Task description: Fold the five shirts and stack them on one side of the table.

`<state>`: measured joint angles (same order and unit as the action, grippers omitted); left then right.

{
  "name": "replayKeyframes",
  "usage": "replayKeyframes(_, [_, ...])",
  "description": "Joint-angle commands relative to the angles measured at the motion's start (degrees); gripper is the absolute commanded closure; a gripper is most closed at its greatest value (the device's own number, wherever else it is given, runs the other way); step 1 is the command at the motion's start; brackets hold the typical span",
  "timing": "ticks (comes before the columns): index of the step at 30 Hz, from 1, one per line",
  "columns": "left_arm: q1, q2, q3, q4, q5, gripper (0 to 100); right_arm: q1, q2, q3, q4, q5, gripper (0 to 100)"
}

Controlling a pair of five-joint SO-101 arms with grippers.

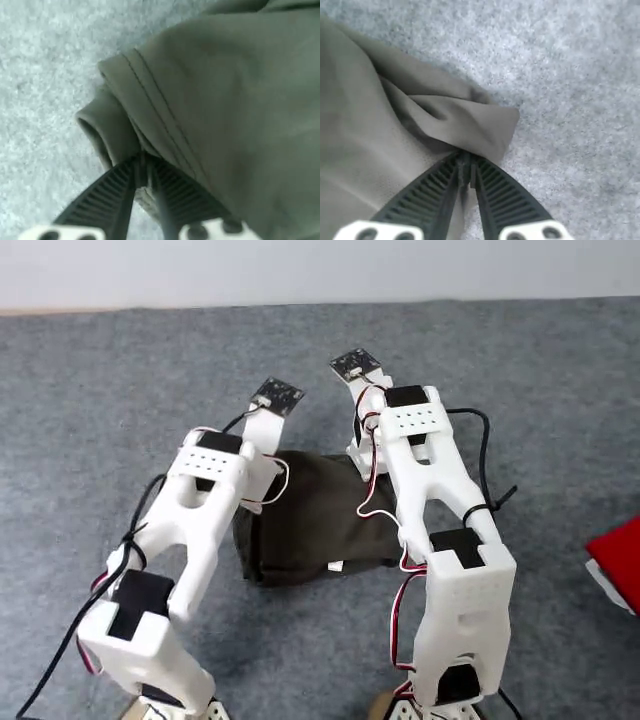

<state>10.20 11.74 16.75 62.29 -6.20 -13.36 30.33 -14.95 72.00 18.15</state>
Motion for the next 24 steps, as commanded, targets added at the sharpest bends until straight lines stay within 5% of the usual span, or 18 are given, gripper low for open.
replayKeyframes(1, [1.1, -0.3, -2.4, -0.4, 0.1, 100, -0.4, -4.4, -4.2, -0.3, 0.1, 98.8])
replayKeyframes(16, [1.2, -9.3, -9.3, 11.2, 0.1, 100, -0.5, -4.4, -4.2, -0.2, 0.1, 98.8])
replayKeyframes(24, [3.2, -7.7, -6.7, 10.4, 0.1, 100, -0.5, -4.5, -4.2, -0.2, 0.1, 98.8])
